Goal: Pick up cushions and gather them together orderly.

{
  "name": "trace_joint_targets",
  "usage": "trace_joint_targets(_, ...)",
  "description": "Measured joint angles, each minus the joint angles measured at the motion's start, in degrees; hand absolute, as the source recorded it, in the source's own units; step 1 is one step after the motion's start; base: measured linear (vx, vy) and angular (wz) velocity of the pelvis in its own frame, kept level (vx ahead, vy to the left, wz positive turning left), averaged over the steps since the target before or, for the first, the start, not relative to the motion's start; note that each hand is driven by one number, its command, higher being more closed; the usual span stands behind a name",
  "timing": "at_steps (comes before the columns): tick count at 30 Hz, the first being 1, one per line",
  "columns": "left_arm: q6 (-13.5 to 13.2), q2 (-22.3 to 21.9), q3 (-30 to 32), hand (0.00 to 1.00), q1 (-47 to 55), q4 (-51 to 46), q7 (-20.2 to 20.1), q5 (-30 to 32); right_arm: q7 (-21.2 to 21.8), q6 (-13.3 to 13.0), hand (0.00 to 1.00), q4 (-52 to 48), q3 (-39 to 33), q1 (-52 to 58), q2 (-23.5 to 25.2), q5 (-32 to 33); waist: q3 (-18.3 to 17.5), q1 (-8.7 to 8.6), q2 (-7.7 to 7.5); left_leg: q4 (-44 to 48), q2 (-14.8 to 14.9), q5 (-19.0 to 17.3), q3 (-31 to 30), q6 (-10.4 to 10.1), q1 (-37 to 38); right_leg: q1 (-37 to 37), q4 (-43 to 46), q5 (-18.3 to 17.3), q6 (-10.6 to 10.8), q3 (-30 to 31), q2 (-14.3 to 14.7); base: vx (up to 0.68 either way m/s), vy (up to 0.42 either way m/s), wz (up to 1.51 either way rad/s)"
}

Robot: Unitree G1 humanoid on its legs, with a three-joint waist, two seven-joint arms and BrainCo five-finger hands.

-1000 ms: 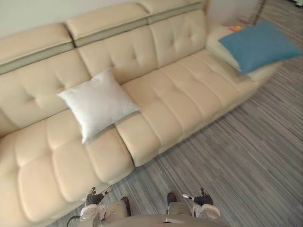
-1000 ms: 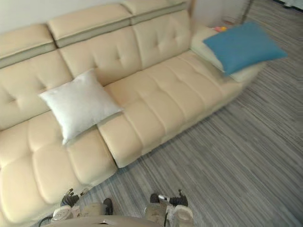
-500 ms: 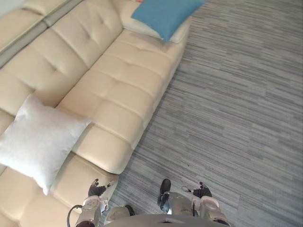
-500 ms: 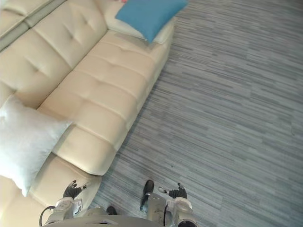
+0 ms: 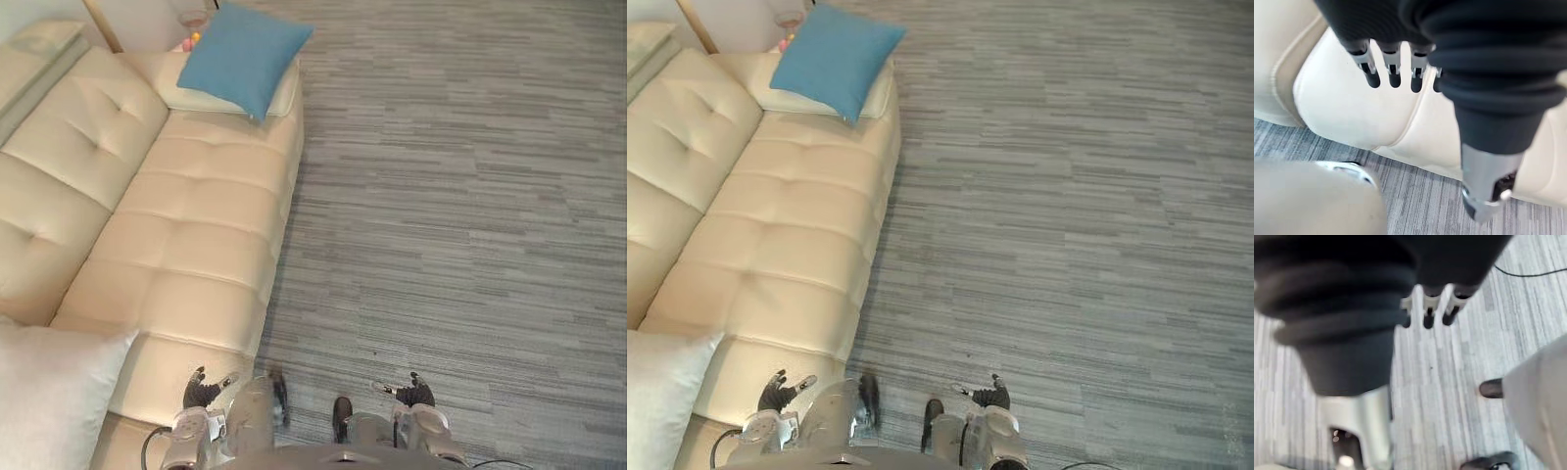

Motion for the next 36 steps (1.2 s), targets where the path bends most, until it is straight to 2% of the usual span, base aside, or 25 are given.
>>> trace_joint_targets(1, 0.03, -0.13, 0.46, 0.0, 0.02, 0.44, 0.2, -0.01, -0.47, 0.0, 0.0, 0.0, -0.05, -0.19, 0.08, 0.03, -0.5, 0.25, -0.29, 0.09, -0.86, 2.31, -0.03, 1.64, 0.31, 0.12, -0.14, -0.79, 1.21, 1.74, -0.37, 0.48, 0.349, -0.99)
trace_joint_targets(2, -0.07, -0.1, 0.84, 0.0, 0.09, 0.47, 0.18, -0.02, -0.59, 0.01, 0.0, 0.0, -0.26, 0.28, 0.27, 0.03, -0.92, 0.17, -0.64, 1.69, -1.86, 1.32, -0.25, 3.19, 0.03, 0.07, 0.32, -1.79, 2.67, 2.6, -1.23, 0.45, 0.31, -0.62)
trace_joint_targets(4, 0.06, 1.27, 2.41, 0.0, 0.07, 0.73, 0.4, -0.14, -0.65, 0.04, 0.0, -0.01, -1.22, 1.82, 2.2, 0.05, -1.27, 0.05, -4.33, 3.92, -4.26, -2.72, 2.93, 5.36, 2.13, -2.12, 12.23, -5.78, 8.43, 2.74, -4.59, 0.52, 0.271, -0.48)
trace_joint_targets(5, 0.17, 2.27, 1.96, 0.0, 0.07, 1.6, 0.89, -0.17, -0.47, 0.05, 0.0, 0.0, -1.07, 2.58, 2.92, 0.09, -1.28, -0.03, -5.37, 5.41, -5.18, -5.38, 4.7, 7.51, 5.66, -4.8, 25.85, -4.89, 13.85, 2.47, -6.23, 0.5, 0.187, -0.43)
trace_joint_targets(7, 0.72, 2.73, 1.27, 0.0, 0.24, 2.11, 1.23, -0.16, -0.39, -0.09, 0.0, -0.41, -1.01, 2.63, 3.05, 0.13, -1.27, -0.59, -5.43, 5.86, -5.52, -7.3, 5.67, 8.24, 8.7, -6.65, 35.08, -2.18, 17.73, 2.0, -7.2, 0.44, 0.128, -0.31)
trace_joint_targets(8, 1.17, 3.02, -0.26, 0.0, 0.48, 2.06, 1.3, -0.06, -0.32, -0.24, 0.0, -1.34, -1.0, 2.45, 2.99, 0.12, -1.27, -1.45, -5.13, 5.65, -5.79, -9.07, 5.92, 8.85, 12.91, -9.18, 45.47, -0.6, 16.54, -1.72, -9.09, 0.46, 0.113, -0.25)
trace_joint_targets(10, 1.3, 2.46, -1.26, 0.0, 0.37, 1.86, 1.3, -0.07, -0.32, -0.41, 0.0, -3.18, -1.07, 2.66, 2.98, 0.12, -0.85, -1.87, -4.36, 2.82, -5.67, -10.87, 5.97, 8.76, 18.57, -12.27, 50.73, -1.4, 9.76, -8.96, -11.86, 0.52, 0.084, -0.34)
trace_joint_targets(11, 1.39, 2.05, -1.49, 0.0, 0.24, 1.89, 1.31, -0.09, -0.32, -0.39, 0.0, -3.86, -1.11, 2.67, 3.06, 0.12, -0.66, -2.16, -4.04, 0.52, -5.64, -11.95, 6.05, 8.23, 21.68, -14.56, 49.98, -2.8, 7.63, -12.57, -12.85, 0.43, 0.043, -0.3)
trace_joint_targets(14, 1.67, 1.61, -2.99, 0.0, -0.68, 2.36, 1.31, -0.64, -0.33, -0.45, 0.0, -4.49, -1.64, 2.3, 2.87, 0.63, -0.51, -3.43, -4.27, -2.15, -5.16, -13.36, 5.84, 7.32, 25.96, -18.56, 42.58, -4.6, 6.11, -18.4, -13.52, 0.42, -0.033, -0.01)
trace_joint_targets(15, 1.72, 1.22, -3.35, 0.0, -1.51, 2.96, 1.38, -1.32, -0.37, -0.38, 0.0, -3.96, -2.41, 1.53, 2.1, 1.23, -0.1, -3.89, -3.7, -4.41, -4.24, -13.48, 5.63, 7.17, 28.6, -20.22, 33.5, -4.47, 4.82, -21.5, -12.62, 0.61, -0.123, 0.2)
trace_joint_targets(17, 1.73, 1.02, -3.96, 0.0, -2.83, 4.27, 1.59, -1.34, -0.47, -0.35, 0.0, -3.61, -2.47, 0.81, 1.0, 1.63, 0.53, -4.64, -2.85, -6.33, -2.6, -13.34, 4.92, 6.93, 31.18, -21.41, 17.84, 0.15, 3.82, -23.06, -10.36, 0.6, -0.152, 0.4)
trace_joint_targets(18, 1.72, 1.12, -4.44, 0.0, -3.61, 4.92, 1.75, -1.34, -0.5, -0.41, 0.0, -2.1, -2.57, 0.7, 0.7, 1.72, 0.74, -5.48, -3.31, -8.02, -2.37, -13.03, 3.05, 6.37, 33.11, -21.89, 5.67, 6.54, 3.9, -22.56, -9.23, 0.63, -0.217, 0.56)
trace_joint_targets(19, 1.73, 1.65, -4.5, 0.0, -3.64, 5.15, 1.91, -1.33, -0.61, -0.24, 0.0, -1.57, -2.88, 0.79, 0.79, 2.29, 0.67, -5.94, -4.46, -9.75, -2.79, -12.62, 1.55, 3.98, 35.73, -21.66, -3.62, 14.12, 4.1, -21.86, -9.01, 0.52, -0.187, 0.54)
trace_joint_targets(20, 1.72, 1.86, -4.42, 0.0, -3.57, 5.63, 2.07, -1.33, -0.66, -0.23, 0.0, -1.41, -2.99, 1.17, 0.73, 2.26, 0.65, -6.09, -4.52, -9.98, -2.46, -12.75, 0.48, 2.94, 36.64, -21.3, -4.03, 19.32, 2.13, -20.8, -8.66, 0.67, -0.277, 0.34)
trace_joint_targets(21, 1.77, 1.14, -3.79, 0.0, -4.28, 7.24, 2.26, -1.32, -0.69, -0.26, 0.0, -1.08, -3.85, -0.2, 0.24, 2.23, 1.14, -5.99, -2.63, -9.1, -0.36, -11.85, -1.4, 1.21, 37.92, -21.49, 0.16, 21.83, -1.59, -20.14, -7.37, 0.63, -0.283, 0.17)
trace_joint_targets(22, 1.7, 0.5, -2.9, 0.0, -4.99, 7.28, 2.4, -1.31, -0.67, -0.29, 0.0, -0.3, -5.06, -1.61, -0.24, 2.2, 1.83, -6.0, -1.23, -6.32, 1.04, -8.59, -3.04, -1.14, 37.47, -22.28, 6.06, 17.08, -2.78, -20.44, -6.98, 0.77, -0.361, 0.11)
trace_joint_targets(23, 1.69, 0.15, -2.27, 0.0, -5.0, 7.25, 2.54, -1.3, -0.58, -0.38, 0.0, -0.21, -5.42, -1.78, -0.24, 2.26, 2.08, -5.96, -0.72, -4.25, 1.56, -6.99, -4.04, -1.26, 37.27, -22.07, 8.16, 15.5, -2.62, -20.99, -6.96, 0.65, -0.316, 0.01)
trace_joint_targets(24, 1.66, -0.35, -0.41, 0.0, -4.57, 7.26, 2.66, -1.32, -0.54, -0.38, 0.0, -0.56, -6.11, -1.82, -0.18, 2.2, 2.29, -5.86, 0.22, 5.27, 2.94, -2.33, -5.49, -0.81, 35.08, -19.81, 11.0, 10.96, -2.62, -21.46, -6.09, 0.67, -0.296, -0.01)
trace_joint_targets(25, 1.68, -1.15, 1.58, 0.0, -3.93, 6.94, 2.62, -1.33, -0.53, -0.31, 0.0, -1.0, -5.51, -1.45, -0.2, 2.22, 2.61, -5.82, 1.12, 19.6, 5.02, 7.52, -7.0, -1.4, 29.46, -15.37, 10.69, 7.9, -2.85, -21.81, -4.88, 0.66, -0.238, -0.05)
trace_joint_targets(26, 1.68, -1.59, 2.33, 0.0, -3.41, 6.41, 2.6, -1.34, -0.56, -0.27, 0.0, -1.47, -4.93, -1.17, -0.16, 2.24, 2.51, -5.51, 1.52, 27.2, 6.06, 7.96, -7.52, -1.83, 26.17, -13.63, 10.03, 6.72, -3.0, -21.71, -4.23, 0.62, -0.16, -0.24)
trace_joint_targets(27, 1.63, -2.27, 2.87, 0.0, -2.86, 5.23, 2.58, -1.85, -0.64, -0.39, 0.0, -2.21, -4.15, -1.03, 0.34, 2.24, 2.87, -4.44, 1.94, 43.65, 8.46, 4.05, -6.89, -0.79, 18.25, -9.09, 9.2, 4.51, -3.52, -21.17, -2.37, 0.67, -0.114, -0.37)
trace_joint_targets(29, 1.65, -2.57, 3.26, 0.0, -2.46, 2.45, 2.51, -3.65, -0.75, -0.24, 0.0, -2.17, -3.14, -0.94, 0.94, 2.25, 2.97, -2.44, 1.71, 51.85, 8.86, -0.74, -5.39, 0.32, 9.8, -2.54, 6.65, 2.32, -3.21, -19.34, -1.0, 0.57, -0.07, -0.42)
trace_joint_targets(33, 0.89, -2.79, 2.7, 0.0, -1.11, -1.2, 2.41, -5.02, -0.79, -0.29, 0.0, -2.19, -2.22, -1.19, 1.52, 2.29, 3.15, -1.03, 1.12, 37.97, 6.74, -5.92, -0.03, 1.96, -0.44, 8.04, -1.33, 0.24, -1.2, -17.15, -1.26, 0.46, 0.054, -0.23)
trace_joint_targets(35, 0.55, -2.9, 2.71, 0.0, -1.01, -1.81, 2.45, -5.05, -0.84, -0.27, 0.0, -2.12, -2.5, -0.98, 1.97, 2.29, 3.01, -0.52, 0.87, 17.48, 4.47, -5.1, 3.11, 2.0, -1.12, 11.53, -3.93, -0.49, 1.07, -16.41, -2.47, 0.46, 0.148, -0.16)
trace_joint_targets(36, 0.55, -3.0, 2.61, 0.0, -1.01, -1.8, 2.41, -5.04, -0.86, -0.19, 0.0, -2.03, -3.03, -0.7, 1.9, 2.29, 2.83, -0.31, 0.82, 6.64, 3.06, -1.95, 4.14, 1.29, -0.78, 13.14, -5.0, -1.4, 2.44, -16.33, -3.17, 0.56, 0.223, -0.1)
